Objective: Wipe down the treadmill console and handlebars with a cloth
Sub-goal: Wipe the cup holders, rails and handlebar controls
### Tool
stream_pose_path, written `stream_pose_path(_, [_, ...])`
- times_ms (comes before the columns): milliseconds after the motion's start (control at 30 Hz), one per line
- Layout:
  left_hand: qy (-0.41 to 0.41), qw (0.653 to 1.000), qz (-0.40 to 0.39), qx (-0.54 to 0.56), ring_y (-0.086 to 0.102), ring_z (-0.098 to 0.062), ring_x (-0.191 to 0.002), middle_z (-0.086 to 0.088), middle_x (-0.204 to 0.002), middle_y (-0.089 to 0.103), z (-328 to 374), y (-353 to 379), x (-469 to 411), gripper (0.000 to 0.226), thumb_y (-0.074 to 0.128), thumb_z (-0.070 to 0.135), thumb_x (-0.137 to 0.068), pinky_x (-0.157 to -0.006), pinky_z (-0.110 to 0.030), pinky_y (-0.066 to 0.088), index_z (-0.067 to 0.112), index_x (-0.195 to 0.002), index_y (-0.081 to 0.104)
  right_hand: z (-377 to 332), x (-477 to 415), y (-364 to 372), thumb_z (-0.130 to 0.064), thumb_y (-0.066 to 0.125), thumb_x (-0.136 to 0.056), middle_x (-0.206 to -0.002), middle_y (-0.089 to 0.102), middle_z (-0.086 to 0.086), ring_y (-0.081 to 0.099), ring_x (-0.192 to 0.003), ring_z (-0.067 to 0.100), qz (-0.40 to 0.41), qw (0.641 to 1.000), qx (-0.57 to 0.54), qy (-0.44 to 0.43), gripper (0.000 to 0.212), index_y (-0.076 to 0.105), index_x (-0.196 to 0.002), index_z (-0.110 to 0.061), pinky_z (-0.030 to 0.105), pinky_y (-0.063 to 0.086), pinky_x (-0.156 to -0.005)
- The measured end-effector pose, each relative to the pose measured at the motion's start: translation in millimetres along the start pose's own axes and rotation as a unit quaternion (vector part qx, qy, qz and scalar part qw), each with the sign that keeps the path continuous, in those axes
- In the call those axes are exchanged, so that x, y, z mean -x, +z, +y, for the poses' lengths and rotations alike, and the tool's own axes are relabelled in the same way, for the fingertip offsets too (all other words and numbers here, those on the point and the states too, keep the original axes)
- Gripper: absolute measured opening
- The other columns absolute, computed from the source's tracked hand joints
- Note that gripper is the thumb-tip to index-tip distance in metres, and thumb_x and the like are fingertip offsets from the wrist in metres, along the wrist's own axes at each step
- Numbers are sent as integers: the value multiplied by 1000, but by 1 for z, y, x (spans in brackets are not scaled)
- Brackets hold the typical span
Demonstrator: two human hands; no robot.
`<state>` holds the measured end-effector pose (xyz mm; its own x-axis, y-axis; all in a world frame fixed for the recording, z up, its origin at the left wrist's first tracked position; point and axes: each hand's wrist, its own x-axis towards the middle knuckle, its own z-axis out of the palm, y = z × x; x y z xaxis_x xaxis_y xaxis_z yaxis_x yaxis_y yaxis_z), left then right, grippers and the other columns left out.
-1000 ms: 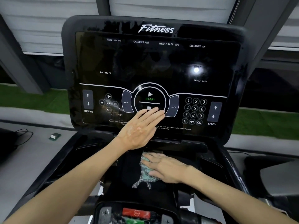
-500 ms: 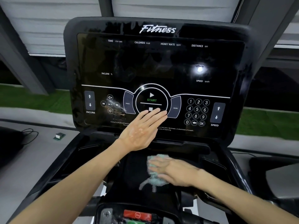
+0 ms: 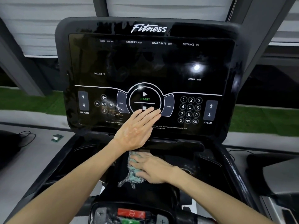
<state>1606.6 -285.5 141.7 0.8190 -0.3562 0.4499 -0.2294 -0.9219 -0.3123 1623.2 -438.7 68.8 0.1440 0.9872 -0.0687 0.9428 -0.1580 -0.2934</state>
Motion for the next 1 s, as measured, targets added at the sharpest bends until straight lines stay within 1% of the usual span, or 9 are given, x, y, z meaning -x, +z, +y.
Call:
stream_pose_path(67, [0, 1000, -5, -1, 27, -25, -146, -7, -158, 31, 0, 0, 0, 56, 39, 24, -97, -117, -42, 23, 8, -150, 33, 4, 0, 1, -12, 49, -98, -154, 33, 12, 23, -144, 30, 0, 999, 6, -39, 45, 45, -142, -6, 35, 11, -118])
stream_pose_path(167, [-3, 1000, -11, -5, 25, -24, -146, -7, -159, 29, 0, -1, 1, 57, 40, 24, -96, -118, -42, 22, 9, -151, 31, 27, 17, 2, 9, 58, -75, -144, 47, 13, 37, -138, 30, -2, 995, 63, -76, 58, 54, -132, -1, 33, 22, -117])
stream_pose_path(333, [-4, 1000, -9, 1, 28, -24, -146, -7, -158, 31, 1, -2, 0, 57, 41, 23, -95, -117, -43, 25, 9, -150, 34, 51, 60, 0, 14, 61, -62, -131, 61, 6, 49, -130, 26, 48, 991, 97, -73, 56, 65, -114, -6, 29, 29, -112])
stream_pose_path(400, [-4, 1000, -7, 4, 29, -24, -146, -7, -158, 31, 1, -2, 1, 57, 42, 23, -95, -116, -44, 27, 8, -150, 34, 55, 79, 2, 17, 59, -59, -134, 58, 4, 46, -133, 22, 58, 995, 73, -46, 66, 63, -120, -8, 27, 30, -112])
stream_pose_path(500, [-5, 1000, -5, 8, 30, -25, -145, -7, -157, 32, 1, -1, 1, 56, 42, 22, -95, -115, -45, 30, 8, -149, 35, 71, 118, 9, 19, 46, -63, -151, 39, -3, 28, -142, 12, 71, 997, 27, 21, 84, 48, -141, -14, 24, 22, -117])
stream_pose_path(667, [-9, 1000, 3, 7, 31, -26, -145, -8, -156, 34, 3, 1, -1, 55, 42, 23, -96, -115, -45, 29, 6, -148, 38, 81, 158, 15, -1, 51, -88, -151, 38, -5, 26, -142, 9, 72, 994, 28, 77, 60, 42, -145, -17, 23, 25, -115])
stream_pose_path(733, [-9, 1000, 4, 8, 31, -27, -144, -8, -156, 35, 3, 0, -1, 55, 42, 24, -96, -115, -44, 28, 6, -148, 38, 76, 145, 14, -17, 43, -98, -153, 36, -2, 24, -144, 11, 56, 995, 45, 67, 49, 38, -147, -15, 22, 18, -117])
stream_pose_path(833, [-7, 1000, 6, 10, 31, -27, -145, -8, -156, 34, 3, 1, 0, 55, 42, 24, -96, -116, -44, 28, 6, -148, 38, 64, 111, 10, -33, 22, -100, -158, 25, -3, 24, -144, 15, 30, 997, 14, 66, 54, 28, -151, -16, 19, 7, -117])
stream_pose_path(1000, [-7, 1000, 7, 11, 29, -25, -145, -8, -157, 33, 3, 1, 0, 55, 43, 24, -96, -116, -44, 27, 7, -148, 37, 52, 69, 4, -36, 11, -96, -153, 37, -2, 43, -135, 19, 36, 996, 38, 72, 61, 40, -146, -16, 27, 30, -113])
